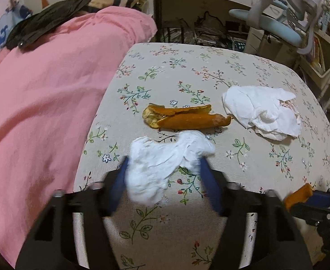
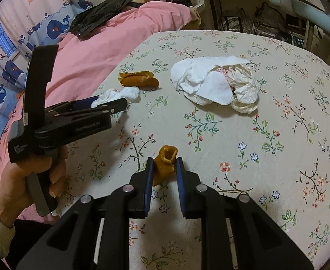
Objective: Collect trash
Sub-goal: 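Grasp an orange food piece with the right tool while the left tool grasps a white tissue, then lift the food piece and tissue and carry both tools over the yellow bin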
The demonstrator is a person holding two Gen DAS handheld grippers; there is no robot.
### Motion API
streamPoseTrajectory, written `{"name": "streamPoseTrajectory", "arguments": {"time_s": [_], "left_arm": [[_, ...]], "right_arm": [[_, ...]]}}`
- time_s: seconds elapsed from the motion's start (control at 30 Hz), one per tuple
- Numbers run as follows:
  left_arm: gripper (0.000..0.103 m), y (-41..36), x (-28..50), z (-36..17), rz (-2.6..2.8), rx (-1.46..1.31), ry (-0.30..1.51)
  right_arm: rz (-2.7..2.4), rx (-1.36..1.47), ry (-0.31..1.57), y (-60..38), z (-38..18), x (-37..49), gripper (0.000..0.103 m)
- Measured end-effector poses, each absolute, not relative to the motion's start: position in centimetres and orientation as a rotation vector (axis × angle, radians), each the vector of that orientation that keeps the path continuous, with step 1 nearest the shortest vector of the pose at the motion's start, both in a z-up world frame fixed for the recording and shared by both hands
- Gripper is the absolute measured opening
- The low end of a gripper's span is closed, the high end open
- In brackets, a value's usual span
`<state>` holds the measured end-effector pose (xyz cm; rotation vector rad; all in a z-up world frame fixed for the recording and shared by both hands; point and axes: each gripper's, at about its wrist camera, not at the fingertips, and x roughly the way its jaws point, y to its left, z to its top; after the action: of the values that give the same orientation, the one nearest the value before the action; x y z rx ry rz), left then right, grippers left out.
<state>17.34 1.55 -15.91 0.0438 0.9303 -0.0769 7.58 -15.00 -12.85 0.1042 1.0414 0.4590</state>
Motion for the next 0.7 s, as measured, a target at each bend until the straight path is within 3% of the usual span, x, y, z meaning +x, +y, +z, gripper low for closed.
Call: {"name": "streamPoseTrajectory", "arguments": {"time_s": [0.03, 0.13, 0.7], "left_arm": [[0.03, 1.6, 17.3, -15.9, -0.082, 0.041, 0.929], [0.016, 2.4, 17.4, -15.7, -0.118, -0.025, 0.947], [0.013, 2.4, 13.7, -12.7, -0.176, -0.053, 0.881]], "right_arm": [[0.459, 0.105, 1.039, -14.9, -12.8, 7.6, 0.02], [0.462, 0.111, 1.031, -14.8, -12.6, 7.5, 0.02], [0.463, 0.158, 0.982, -15.6, -11.3, 5.8, 0.019]]}}
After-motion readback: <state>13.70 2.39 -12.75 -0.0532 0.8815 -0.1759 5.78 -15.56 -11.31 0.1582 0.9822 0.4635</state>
